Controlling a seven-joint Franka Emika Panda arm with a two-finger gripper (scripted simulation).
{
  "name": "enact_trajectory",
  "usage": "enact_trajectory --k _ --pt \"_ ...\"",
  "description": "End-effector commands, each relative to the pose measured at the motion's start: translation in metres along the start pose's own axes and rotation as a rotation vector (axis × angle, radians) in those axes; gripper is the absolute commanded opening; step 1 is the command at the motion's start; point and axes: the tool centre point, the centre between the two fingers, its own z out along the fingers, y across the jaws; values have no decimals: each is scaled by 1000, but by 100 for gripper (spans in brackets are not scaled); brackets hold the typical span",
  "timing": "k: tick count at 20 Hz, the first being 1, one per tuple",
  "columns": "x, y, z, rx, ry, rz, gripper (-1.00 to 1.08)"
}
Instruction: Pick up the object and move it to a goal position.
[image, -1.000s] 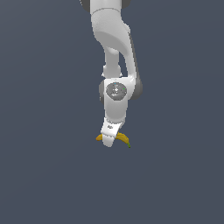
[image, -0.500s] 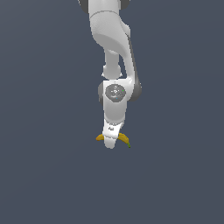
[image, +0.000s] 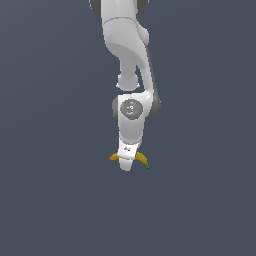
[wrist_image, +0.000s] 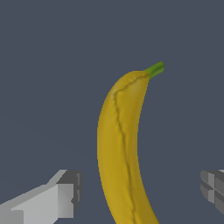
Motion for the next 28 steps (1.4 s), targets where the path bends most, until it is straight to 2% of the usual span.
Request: enact_trajectory --k 1,10,11,22,28 --pt "0 -1 12 1 0 -1 100" --pt "0 0 39 1 0 -4 100" --pt "0 0 39 1 0 -4 -100" --pt "1 -1 38 2 1 -6 -100" --pt "-7 -1 26 2 1 -6 -100"
